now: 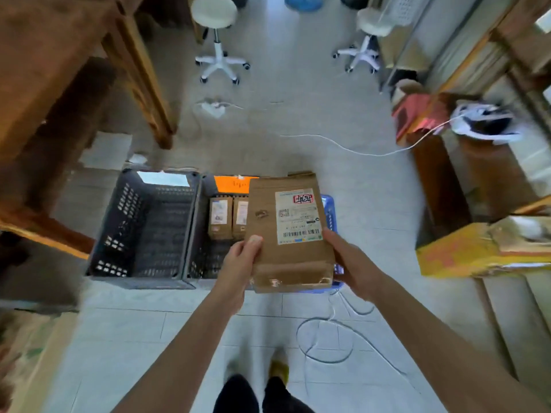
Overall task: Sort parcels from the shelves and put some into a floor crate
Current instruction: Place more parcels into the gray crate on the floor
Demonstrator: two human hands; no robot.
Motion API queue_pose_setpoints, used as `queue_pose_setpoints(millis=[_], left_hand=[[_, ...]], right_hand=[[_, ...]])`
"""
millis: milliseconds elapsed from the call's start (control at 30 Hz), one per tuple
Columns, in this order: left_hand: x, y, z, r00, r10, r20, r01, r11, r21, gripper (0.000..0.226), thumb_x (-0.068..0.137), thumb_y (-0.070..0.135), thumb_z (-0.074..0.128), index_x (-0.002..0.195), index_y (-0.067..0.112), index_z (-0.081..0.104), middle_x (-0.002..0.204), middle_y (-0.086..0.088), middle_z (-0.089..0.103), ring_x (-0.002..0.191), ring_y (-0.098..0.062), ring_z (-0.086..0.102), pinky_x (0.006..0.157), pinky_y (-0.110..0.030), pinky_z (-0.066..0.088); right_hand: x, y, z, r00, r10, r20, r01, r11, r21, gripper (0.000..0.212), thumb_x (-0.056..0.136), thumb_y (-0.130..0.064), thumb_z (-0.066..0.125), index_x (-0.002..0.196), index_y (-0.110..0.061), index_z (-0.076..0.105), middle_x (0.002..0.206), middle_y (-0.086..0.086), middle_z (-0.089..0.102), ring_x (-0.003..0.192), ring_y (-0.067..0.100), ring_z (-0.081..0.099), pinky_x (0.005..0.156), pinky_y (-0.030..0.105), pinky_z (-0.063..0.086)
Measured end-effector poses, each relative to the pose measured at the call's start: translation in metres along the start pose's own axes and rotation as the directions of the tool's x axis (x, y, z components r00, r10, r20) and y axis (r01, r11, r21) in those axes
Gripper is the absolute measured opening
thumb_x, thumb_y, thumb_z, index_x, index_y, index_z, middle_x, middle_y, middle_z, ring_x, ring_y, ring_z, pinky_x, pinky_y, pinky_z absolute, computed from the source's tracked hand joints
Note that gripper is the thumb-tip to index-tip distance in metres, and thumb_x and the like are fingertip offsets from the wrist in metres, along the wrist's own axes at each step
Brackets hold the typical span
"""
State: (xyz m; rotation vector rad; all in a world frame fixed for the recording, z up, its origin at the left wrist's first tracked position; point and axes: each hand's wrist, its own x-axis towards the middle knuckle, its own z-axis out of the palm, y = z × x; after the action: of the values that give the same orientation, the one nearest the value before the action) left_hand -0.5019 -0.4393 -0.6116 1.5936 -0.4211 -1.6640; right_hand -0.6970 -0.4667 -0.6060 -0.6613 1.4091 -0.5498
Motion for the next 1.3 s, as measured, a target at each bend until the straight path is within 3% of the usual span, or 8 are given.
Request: queue_pose_setpoints(millis=[133, 233, 367, 467, 600, 967, 1133, 1300], left_hand=[[0.067, -0.009, 0.044, 0.959, -0.252, 0.128, 0.224, 0.954, 0.198, 0.056, 0.087, 0.048, 0.055, 0.137, 0.034, 0.034, 0.127, 0.001, 0.048, 0.117, -0.023, 0.046, 0.097, -0.049, 0.036], [0.129, -0.018, 0.071, 0.924, -0.351, 0.152, 0.316, 0.924, 0.214, 0.060, 0.087, 0.044, 0.056, 0.140, 0.037, 0.030, 0.118, -0.001, 0.047, 0.110, -0.027, 0.046, 0.086, -0.044, 0.038], [0.226, -0.050, 0.101, 0.901, -0.423, 0.097, 0.396, 0.893, 0.212, 0.058, 0.085, 0.046, 0.060, 0.133, 0.023, 0.037, 0.124, -0.004, 0.054, 0.113, -0.026, 0.052, 0.103, -0.047, 0.039], [0.292, -0.081, 0.122, 0.879, -0.474, 0.050, 0.462, 0.873, 0.154, 0.052, 0.084, 0.049, 0.060, 0.119, 0.013, 0.045, 0.111, -0.002, 0.058, 0.103, -0.021, 0.054, 0.096, -0.035, 0.039], [0.371, -0.123, 0.141, 0.811, -0.586, -0.011, 0.569, 0.784, 0.248, 0.068, 0.083, 0.057, 0.055, 0.137, 0.020, 0.038, 0.143, -0.009, 0.039, 0.132, -0.034, 0.036, 0.107, -0.047, 0.028], [0.521, -0.264, 0.157, 0.809, -0.587, 0.038, 0.588, 0.808, -0.033, 0.035, 0.094, 0.036, 0.048, 0.124, 0.018, 0.045, 0.107, -0.002, 0.054, 0.097, -0.019, 0.055, 0.098, -0.039, 0.037], [0.567, -0.314, 0.163, 0.839, -0.542, -0.054, 0.538, 0.840, -0.070, 0.037, 0.095, 0.029, 0.049, 0.129, 0.018, 0.044, 0.111, -0.001, 0.058, 0.099, -0.015, 0.056, 0.091, -0.029, 0.041], [0.612, -0.348, 0.167, 0.857, -0.506, -0.104, 0.506, 0.862, -0.021, 0.020, 0.095, 0.030, 0.049, 0.093, 0.011, 0.056, 0.079, -0.002, 0.062, 0.066, -0.009, 0.056, 0.063, -0.021, 0.043]], right_hand=[[0.055, -0.002, -0.046, 0.988, 0.111, -0.106, -0.106, 0.993, 0.052, 0.036, 0.090, -0.044, 0.049, 0.117, -0.022, 0.060, 0.092, -0.003, 0.069, 0.078, 0.012, 0.065, 0.058, 0.029, 0.049], [0.108, 0.003, -0.070, 0.969, 0.194, -0.155, -0.181, 0.979, 0.093, 0.034, 0.091, -0.044, 0.047, 0.115, -0.023, 0.061, 0.094, -0.002, 0.067, 0.080, 0.014, 0.063, 0.062, 0.032, 0.049], [0.190, 0.026, -0.089, 0.950, 0.176, -0.259, -0.148, 0.981, 0.123, 0.034, 0.084, -0.040, 0.062, 0.106, -0.014, 0.065, 0.101, 0.004, 0.070, 0.094, 0.023, 0.066, 0.077, 0.038, 0.053], [0.254, 0.050, -0.105, 0.907, 0.198, -0.372, -0.152, 0.977, 0.148, 0.027, 0.080, -0.032, 0.069, 0.091, -0.006, 0.068, 0.094, 0.010, 0.070, 0.091, 0.031, 0.064, 0.088, 0.044, 0.051], [0.336, 0.089, -0.129, 0.867, 0.241, -0.435, -0.141, 0.958, 0.250, 0.023, 0.085, -0.032, 0.064, 0.098, -0.013, 0.065, 0.099, 0.005, 0.067, 0.092, 0.022, 0.062, 0.086, 0.037, 0.050], [0.514, 0.237, -0.143, 0.751, 0.380, -0.540, -0.087, 0.868, 0.490, 0.074, 0.064, -0.053, 0.066, 0.127, -0.017, 0.052, 0.122, 0.003, 0.061, 0.109, 0.022, 0.060, 0.097, 0.047, 0.048], [0.566, 0.290, -0.153, 0.736, 0.469, -0.488, -0.059, 0.762, 0.645, 0.042, 0.091, -0.026, 0.057, 0.127, -0.006, 0.048, 0.120, 0.009, 0.061, 0.107, 0.023, 0.060, 0.094, 0.037, 0.048], [0.617, 0.316, -0.159, 0.729, 0.496, -0.471, -0.122, 0.772, 0.624, 0.012, 0.096, -0.012, 0.046, 0.090, -0.007, 0.055, 0.080, 0.006, 0.056, 0.061, 0.013, 0.052, 0.049, 0.020, 0.043]])
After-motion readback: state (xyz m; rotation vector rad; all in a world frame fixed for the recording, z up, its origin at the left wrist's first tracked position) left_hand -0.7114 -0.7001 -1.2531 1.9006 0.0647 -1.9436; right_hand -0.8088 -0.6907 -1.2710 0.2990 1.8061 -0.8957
